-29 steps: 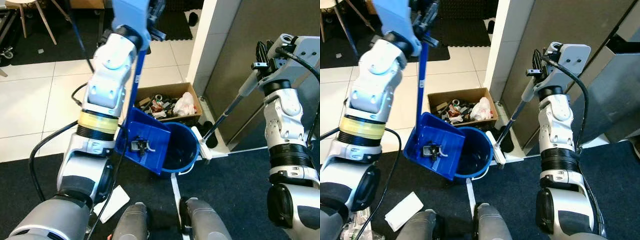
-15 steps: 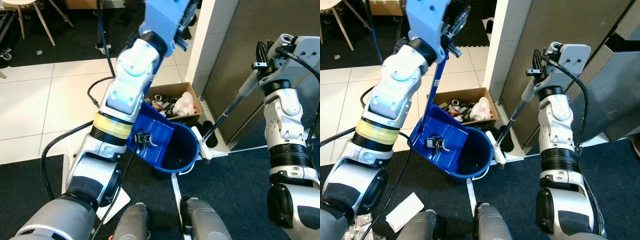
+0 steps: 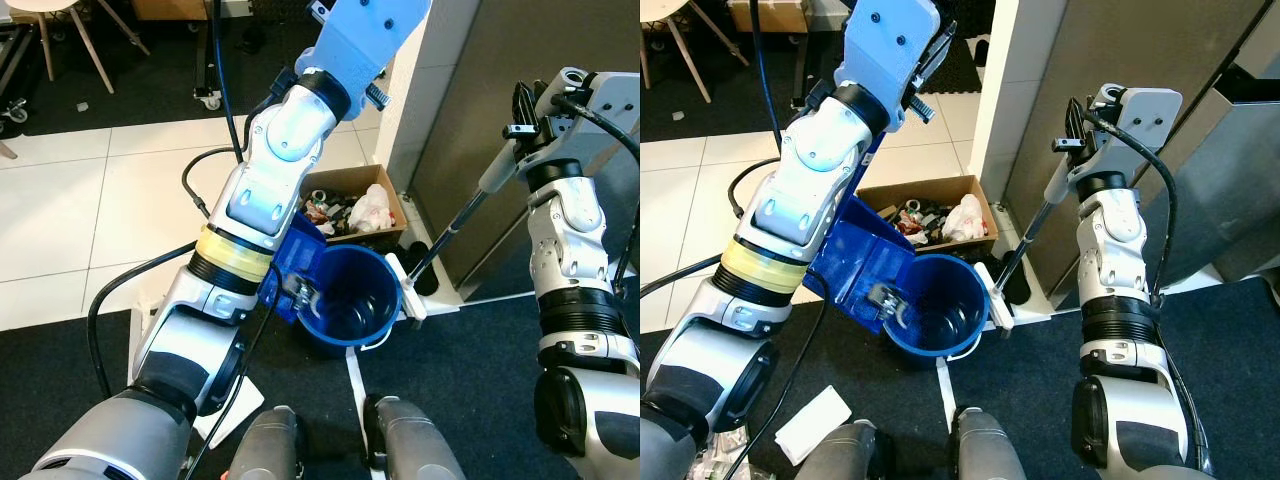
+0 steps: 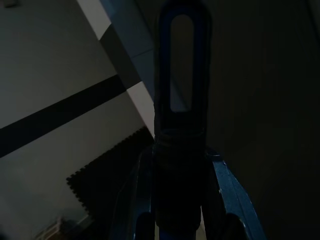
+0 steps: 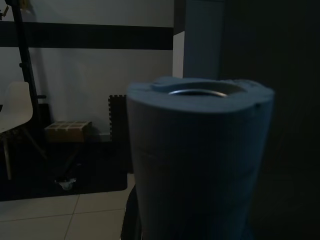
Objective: Sweep floor
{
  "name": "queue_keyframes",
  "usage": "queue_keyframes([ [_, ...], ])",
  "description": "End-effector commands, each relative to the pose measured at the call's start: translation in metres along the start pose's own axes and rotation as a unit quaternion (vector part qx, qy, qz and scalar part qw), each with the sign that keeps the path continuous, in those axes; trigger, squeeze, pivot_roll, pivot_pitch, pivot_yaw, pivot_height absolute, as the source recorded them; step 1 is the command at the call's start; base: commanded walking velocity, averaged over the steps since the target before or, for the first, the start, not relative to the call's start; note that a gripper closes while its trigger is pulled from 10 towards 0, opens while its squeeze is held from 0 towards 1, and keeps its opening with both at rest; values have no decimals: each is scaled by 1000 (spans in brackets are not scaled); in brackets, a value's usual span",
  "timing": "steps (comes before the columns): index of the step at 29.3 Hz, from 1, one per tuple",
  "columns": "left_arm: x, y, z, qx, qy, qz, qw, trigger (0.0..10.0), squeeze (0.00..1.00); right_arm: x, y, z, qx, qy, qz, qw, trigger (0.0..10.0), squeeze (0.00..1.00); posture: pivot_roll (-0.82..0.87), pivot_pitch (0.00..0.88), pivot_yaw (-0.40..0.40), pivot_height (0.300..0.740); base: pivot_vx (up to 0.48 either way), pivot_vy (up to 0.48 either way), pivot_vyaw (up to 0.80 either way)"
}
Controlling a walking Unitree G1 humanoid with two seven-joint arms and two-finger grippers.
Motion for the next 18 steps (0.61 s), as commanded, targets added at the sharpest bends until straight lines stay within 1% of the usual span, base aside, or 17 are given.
queue_keyframes([
  [1, 6, 18, -2, 37, 4, 37, 999, 10000, 0, 2, 12, 0, 1, -1, 29, 1000, 10000, 0, 22, 0, -31, 740, 0, 0, 0],
  [4, 6, 18, -2, 45, 5, 37, 998, 10000, 0, 2, 12, 0, 1, 0, 29, 1000, 10000, 0, 22, 0, -31, 740, 0, 0, 0],
  [6, 6, 19, -1, 67, 1, 40, 997, 10000, 0, 2, 12, 0, 2, 0, 29, 1000, 10000, 0, 22, 0, -31, 740, 0, 0, 0],
  [8, 6, 19, -1, 75, 0, 40, 996, 10000, 0, 2, 12, 0, 2, 0, 29, 1000, 10000, 0, 24, 0, -31, 740, 0, 0, 0],
  [10, 8, 20, -2, 67, 4, 41, 997, 10000, 0, 2, 11, 0, 2, 0, 28, 1000, 10000, 0, 24, 0, -31, 740, 0, 0, 0],
  [12, 8, 19, -5, 38, 12, 38, 998, 10000, 0, 2, 11, -1, 3, 1, 28, 1000, 10000, 0, 26, 0, -29, 740, 0, 0, 0],
  [14, 9, 19, -7, 39, 17, 38, 998, 10000, 0, 2, 11, -1, 4, 1, 28, 1000, 10000, 0, 26, 0, -28, 740, 0, 0, 0],
  [17, 9, 19, -11, 66, 27, 41, 997, 10000, 0, 2, 11, -1, 4, 1, 28, 1000, 10000, 0, 26, 0, -29, 740, 0, 0, 0],
  [18, 9, 19, -11, 66, 27, 41, 997, 10000, 0, 2, 11, -1, 4, 1, 28, 1000, 10000, 0, 26, 0, -29, 740, 0, 0, 0],
])
Point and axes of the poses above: a point about 5 cm out from each wrist's last joint towards the gripper, its own x axis pointing out of the wrist towards the gripper, its own y axis along the axis of the wrist's last joint, z = x × y, the point moved 3 cm from there along x, pointing out of the wrist towards the gripper, and after that the axes turned 1 degree about x, right-handed, at the moved point
